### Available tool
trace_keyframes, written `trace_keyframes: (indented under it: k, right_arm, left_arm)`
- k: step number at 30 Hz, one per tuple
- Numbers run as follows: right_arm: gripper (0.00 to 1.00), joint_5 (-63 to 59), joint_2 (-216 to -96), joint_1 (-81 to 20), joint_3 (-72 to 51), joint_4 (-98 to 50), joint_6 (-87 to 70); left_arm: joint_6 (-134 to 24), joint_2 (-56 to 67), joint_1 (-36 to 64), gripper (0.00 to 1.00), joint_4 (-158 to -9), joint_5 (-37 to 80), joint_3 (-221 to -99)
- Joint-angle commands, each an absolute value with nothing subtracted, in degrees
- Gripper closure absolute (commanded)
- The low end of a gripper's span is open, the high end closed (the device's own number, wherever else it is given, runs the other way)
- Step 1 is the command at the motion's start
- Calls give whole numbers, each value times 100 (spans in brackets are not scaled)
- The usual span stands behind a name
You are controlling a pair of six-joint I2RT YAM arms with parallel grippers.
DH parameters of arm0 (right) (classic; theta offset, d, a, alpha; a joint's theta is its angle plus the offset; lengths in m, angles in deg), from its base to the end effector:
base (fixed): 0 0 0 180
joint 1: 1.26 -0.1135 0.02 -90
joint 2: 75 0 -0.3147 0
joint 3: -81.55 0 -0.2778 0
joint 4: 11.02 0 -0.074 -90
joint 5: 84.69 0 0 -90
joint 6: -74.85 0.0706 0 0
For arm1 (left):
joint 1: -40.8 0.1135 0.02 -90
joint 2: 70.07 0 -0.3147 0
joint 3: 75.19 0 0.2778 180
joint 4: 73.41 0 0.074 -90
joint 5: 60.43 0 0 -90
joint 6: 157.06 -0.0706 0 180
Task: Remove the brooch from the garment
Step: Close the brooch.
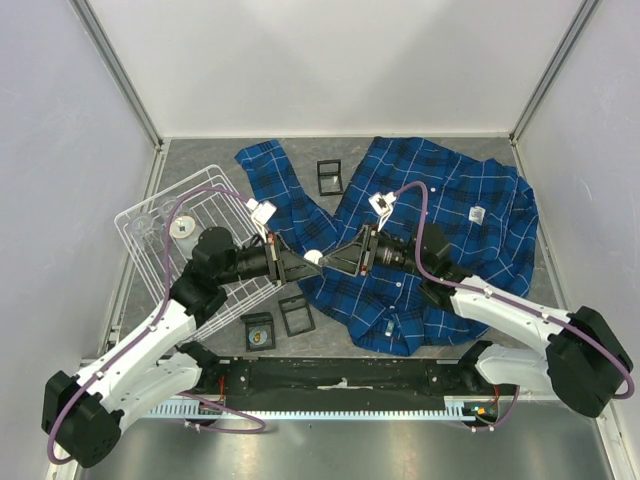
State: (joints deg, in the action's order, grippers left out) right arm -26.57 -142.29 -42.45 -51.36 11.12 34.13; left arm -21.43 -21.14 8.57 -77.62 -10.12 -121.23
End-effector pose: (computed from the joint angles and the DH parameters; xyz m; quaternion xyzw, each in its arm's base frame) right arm 0.1960 0.2211 0.3124 -0.1498 0.6806 0.6253 0.3513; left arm 0.1604 -0.1544 0.3209 0.1409 0.7264 -0.5892 0.3245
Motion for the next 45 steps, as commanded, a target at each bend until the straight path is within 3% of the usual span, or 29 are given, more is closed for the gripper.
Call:
trace_keyframes:
  k: [1,5,8,9,10,11,12,16,29,33,41,45]
  right_arm:
    - [61,-2888,-14303,-4266,-5126,1859,3609]
    - [73,-3098,-14425,-4257,-5090,2220,3925]
    - [100,-3371,-14619,-4266,-5047,2590,4066]
    - [100,-3389,-14636,-4249,-5012,2556,4006]
    - [100,-3424,-14602,-4214,-4994,2277,3874]
    - [100,-3415,-14558,-4178,-4976,2083,3734]
    - [100,-3424,-14471,-4074,-4933,1915,3498]
    - [100,-3976,-14452,-3818,-4774,1563,3355]
    - [100,-4733,-14399,-3712,-4563,1176,3083]
    - [100,-4742,-14373,-3721,-4554,1061,3012]
    - [100,-4865,-14496,-3730,-4475,1131,3047]
    - [99,-4769,-14531,-3747,-4387,1140,3134]
  left_arm:
    - [-1898,-2138,872,98,-7218,-1236,-12054]
    - [-1837,-2068,872,98,-7095,-1288,-12027]
    - [-1819,-2050,872,98,-7121,-1315,-12071]
    - [-1863,-2050,872,98,-7243,-1324,-12132]
    - [-1976,-2094,881,95,-7496,-1298,-12228]
    - [-2125,-2129,890,85,-8221,-1236,-12360]
    - [-2449,-2199,898,64,-8498,-1158,-12561]
    - [-2707,-2726,995,51,-9220,-753,-12607]
    - [-2031,-2121,1232,57,-8290,-1262,-12467]
    - [-1969,-2094,1276,68,-8176,-1376,-12414]
    - [-1811,-2006,1338,78,-7868,-1640,-12309]
    - [-1802,-1971,1338,97,-7780,-1728,-12326]
